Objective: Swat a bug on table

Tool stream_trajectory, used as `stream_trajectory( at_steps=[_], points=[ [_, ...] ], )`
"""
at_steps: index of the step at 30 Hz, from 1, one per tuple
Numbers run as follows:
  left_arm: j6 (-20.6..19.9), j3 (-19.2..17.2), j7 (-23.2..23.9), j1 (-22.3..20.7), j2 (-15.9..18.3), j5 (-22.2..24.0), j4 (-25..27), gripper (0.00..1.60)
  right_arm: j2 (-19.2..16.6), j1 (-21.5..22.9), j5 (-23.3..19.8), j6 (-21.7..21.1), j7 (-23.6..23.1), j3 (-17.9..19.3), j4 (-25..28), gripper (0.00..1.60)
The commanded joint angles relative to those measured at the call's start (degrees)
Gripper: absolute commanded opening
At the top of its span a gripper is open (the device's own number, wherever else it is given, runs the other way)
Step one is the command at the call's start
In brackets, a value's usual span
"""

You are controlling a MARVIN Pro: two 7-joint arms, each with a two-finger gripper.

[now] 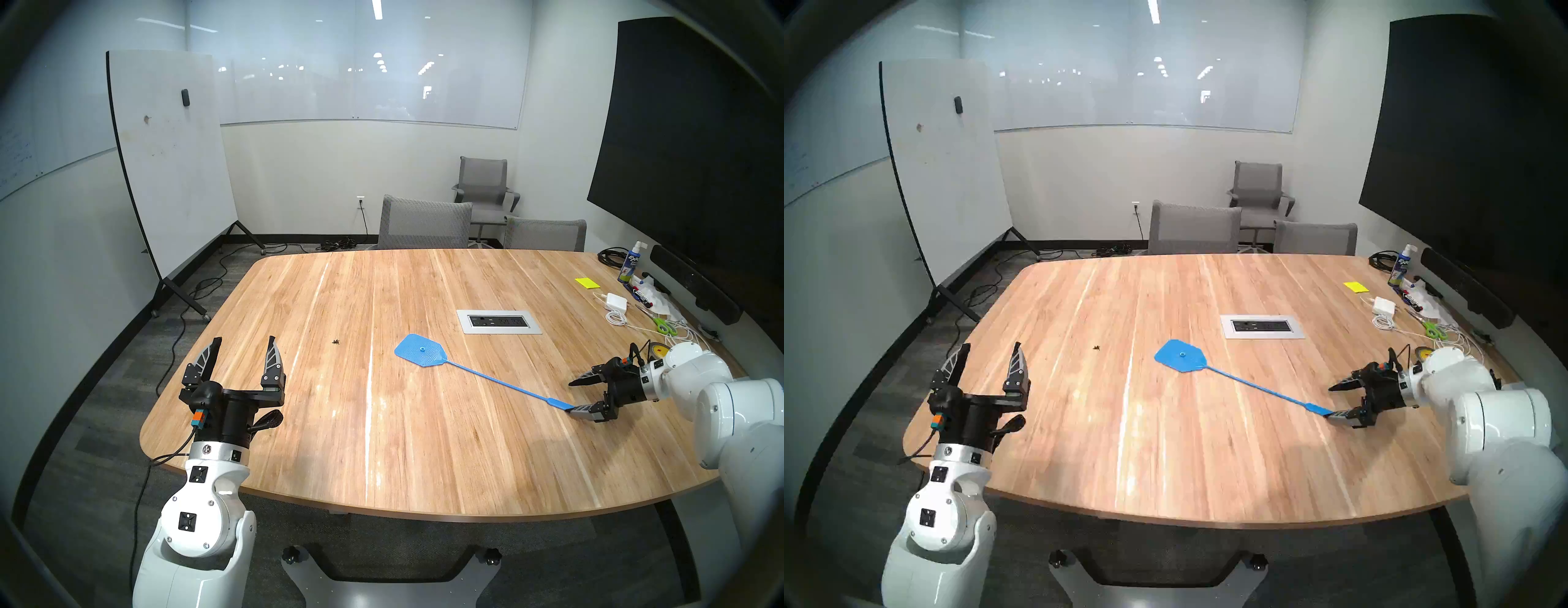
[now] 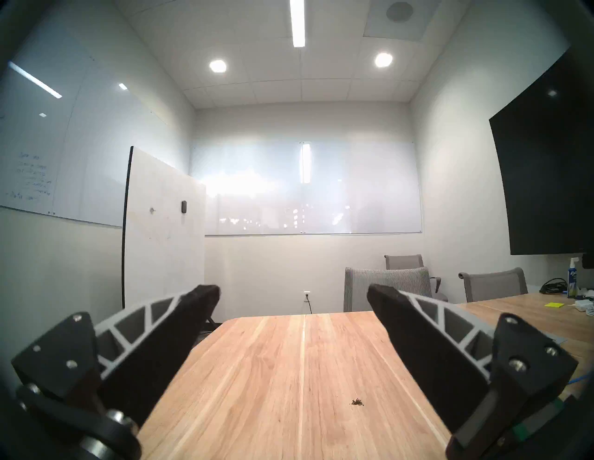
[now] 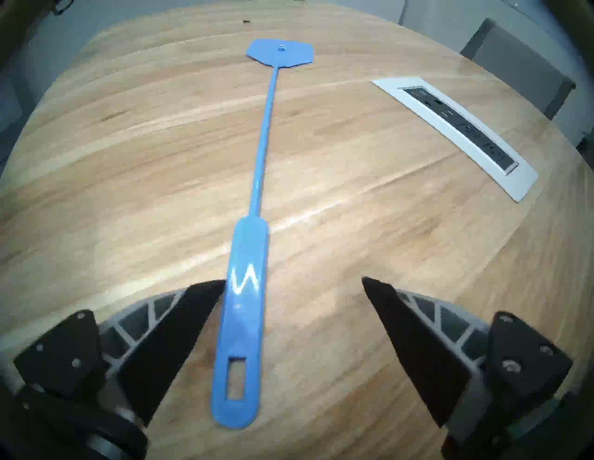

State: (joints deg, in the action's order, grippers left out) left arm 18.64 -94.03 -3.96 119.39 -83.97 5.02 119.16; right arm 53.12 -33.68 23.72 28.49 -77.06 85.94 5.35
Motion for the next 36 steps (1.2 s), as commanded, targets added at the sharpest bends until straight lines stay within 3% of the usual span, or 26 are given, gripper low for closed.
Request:
stream_trajectory(
  at_steps=[1, 13, 25, 36],
  points=[
    [0.29, 0.04, 0.05, -0.15, 0.02, -0.03, 1.20, 1.60, 3.65, 2.08, -0.47, 0.26, -5.88, -0.39, 0.38, 1.60],
    [0.29, 0.04, 0.05, -0.17, 0.02, -0.03, 1.16, 1.60, 6.91, 2.59, -1.96, -4.04, -6.98, 0.63, 0.38, 1.60],
    [0.28, 0.04, 0.05, -0.09, 0.02, -0.03, 1.29, 1.60, 5.66, 0.25, -2.19, -16.58, -7.27, 2.49, 0.38, 1.60],
    [0.27, 0.04, 0.05, -0.08, 0.02, -0.03, 1.32, 1.60, 5.32, 1.25, -1.18, -17.94, -5.41, 2.18, 0.51, 1.60]
  ],
)
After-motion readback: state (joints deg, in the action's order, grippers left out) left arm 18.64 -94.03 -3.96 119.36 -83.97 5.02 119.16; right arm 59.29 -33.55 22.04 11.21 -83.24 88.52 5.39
